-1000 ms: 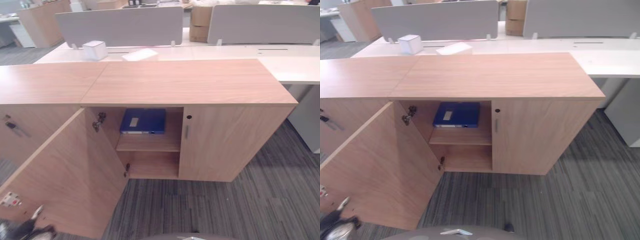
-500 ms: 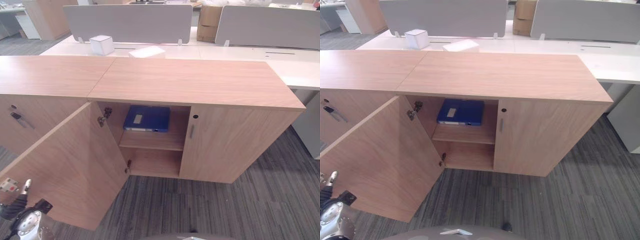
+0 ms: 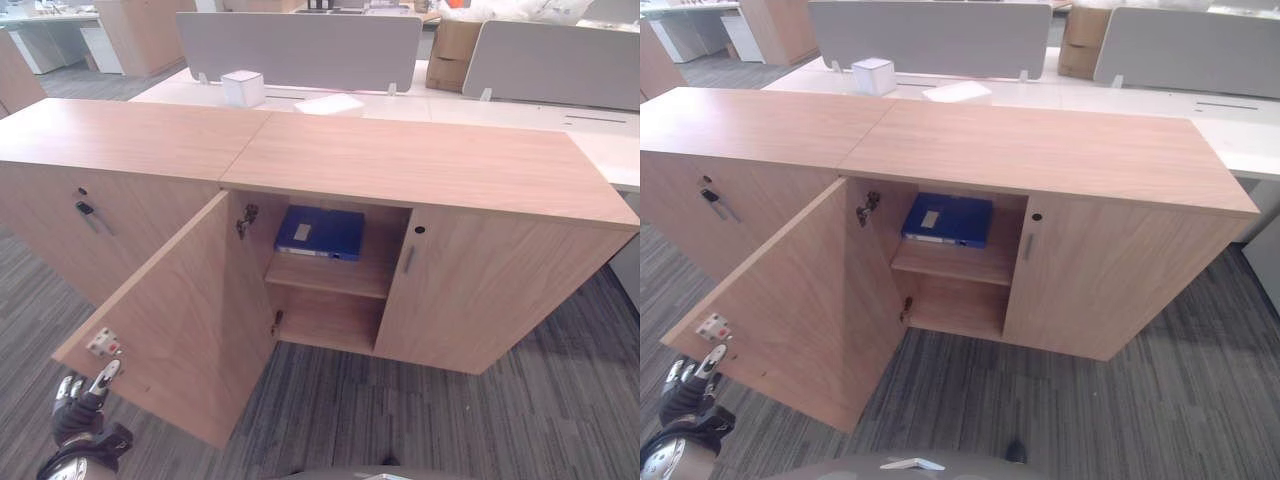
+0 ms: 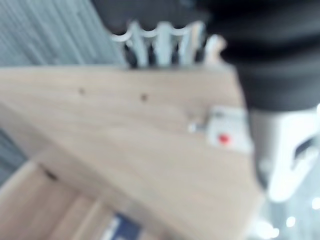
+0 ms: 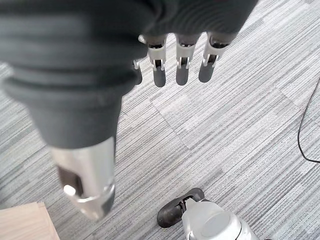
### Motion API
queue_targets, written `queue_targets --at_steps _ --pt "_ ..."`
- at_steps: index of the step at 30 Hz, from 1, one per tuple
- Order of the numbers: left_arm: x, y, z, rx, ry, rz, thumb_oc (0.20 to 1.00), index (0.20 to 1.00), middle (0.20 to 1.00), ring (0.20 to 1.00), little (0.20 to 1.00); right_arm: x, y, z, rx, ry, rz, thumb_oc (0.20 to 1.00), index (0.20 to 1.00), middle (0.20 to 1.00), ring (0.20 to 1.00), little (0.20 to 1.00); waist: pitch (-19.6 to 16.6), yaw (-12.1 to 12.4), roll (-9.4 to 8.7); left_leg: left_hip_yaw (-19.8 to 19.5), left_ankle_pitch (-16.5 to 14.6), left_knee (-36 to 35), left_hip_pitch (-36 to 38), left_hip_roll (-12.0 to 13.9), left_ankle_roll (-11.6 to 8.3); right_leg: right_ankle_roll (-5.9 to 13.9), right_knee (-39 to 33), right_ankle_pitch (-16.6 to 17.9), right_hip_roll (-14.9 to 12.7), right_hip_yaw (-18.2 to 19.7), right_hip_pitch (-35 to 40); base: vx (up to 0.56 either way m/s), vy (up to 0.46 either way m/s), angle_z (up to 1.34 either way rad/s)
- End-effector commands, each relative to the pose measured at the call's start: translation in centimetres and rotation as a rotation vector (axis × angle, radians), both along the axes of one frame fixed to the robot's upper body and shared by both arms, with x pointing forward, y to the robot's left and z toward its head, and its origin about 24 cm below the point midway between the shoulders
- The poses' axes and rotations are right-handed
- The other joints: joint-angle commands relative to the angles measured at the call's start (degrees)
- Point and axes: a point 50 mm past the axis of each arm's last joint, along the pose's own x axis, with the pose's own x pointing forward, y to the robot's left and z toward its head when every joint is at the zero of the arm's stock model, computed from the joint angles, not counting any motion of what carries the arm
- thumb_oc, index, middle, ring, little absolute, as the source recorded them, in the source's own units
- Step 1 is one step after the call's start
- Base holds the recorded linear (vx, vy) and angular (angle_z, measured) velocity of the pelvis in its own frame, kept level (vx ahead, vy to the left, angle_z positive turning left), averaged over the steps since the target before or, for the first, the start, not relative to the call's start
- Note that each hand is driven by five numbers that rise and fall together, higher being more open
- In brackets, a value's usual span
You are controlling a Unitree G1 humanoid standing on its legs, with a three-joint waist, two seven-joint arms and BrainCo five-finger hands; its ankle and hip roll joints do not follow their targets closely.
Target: Put the empty folder in the office cabinet
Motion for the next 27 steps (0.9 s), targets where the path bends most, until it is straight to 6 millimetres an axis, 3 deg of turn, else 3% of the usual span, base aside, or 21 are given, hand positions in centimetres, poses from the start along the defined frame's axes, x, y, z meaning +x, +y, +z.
queue_targets --at_steps 1,6,14,18,25,27 --pt "9.0 -9.9 6.8 -0.212 -0.539 -0.581 1.0 1.0 1.0 1.0 1.0 1.7 0.0 0.0 0.008 0.001 -0.033 1.0 1.0 1.0 1.0 1.0 -1.29 -6.73 2.06 1.2 -7.91 0.03 3.51 0.98 1.51 2.8 0.03 -1.73 0.98 -0.19 2.4 0.01 0.002 0.04" --pt "9.1 -11.1 7.1 -0.284 -0.565 -0.6 1.0 1.0 1.0 1.0 1.0 1.9 0.2 -0.1 0.008 -0.004 -0.038 1.0 1.0 1.0 1.0 1.0 -1.12 -6.89 1.95 1.27 -7.99 0.03 3.47 0.92 1.6 2.88 0.03 -1.64 0.87 -0.13 2.39 0.0 0.001 0.14" --pt "9.3 -14.9 8.3 -0.473 -0.639 -0.708 1.0 1.0 1.0 1.0 1.0 3.0 1.0 -0.5 0.013 -0.03 -0.048 1.0 1.0 1.0 1.0 1.0 -0.71 -7.37 1.75 1.2 -8.15 0.03 3.33 0.61 1.94 3.09 0.03 -1.64 0.77 0.22 2.29 0.01 0.005 0.12" --pt "9.2 -15.9 8.3 -0.51 -0.633 -0.733 1.0 1.0 1.0 1.0 1.0 3.6 1.2 -0.6 0.013 -0.043 -0.035 1.0 1.0 1.0 1.0 1.0 -0.26 -7.34 1.62 1.24 -8.07 0.03 3.07 0.53 1.99 3.17 0.03 -1.59 0.74 0.25 2.07 0.0 -0.001 -0.33" --pt "8.6 -17.6 7.2 -0.593 -0.567 -0.773 1.0 1.0 1.0 1.0 1.0 4.5 1.7 -0.9 0.013 -0.066 -0.046 1.0 1.0 1.0 1.0 1.0 0.21 -7.28 1.41 1.13 -7.95 0.03 2.49 0.59 2.01 3.16 0.03 -1.81 0.74 0.33 1.84 0.01 -0.006 -0.43" --pt "8.3 -17.5 5.4 -0.597 -0.487 -0.731 1.0 1.0 1.0 1.0 1.0 4.6 2.0 -1.0 0.009 -0.062 -0.049 1.0 1.0 1.0 1.0 1.0 0.17 -7.22 1.32 1.01 -8.02 0.03 2.51 0.64 2.0 3.14 0.03 -2.1 0.84 0.33 1.98 0.01 -0.004 -0.07"
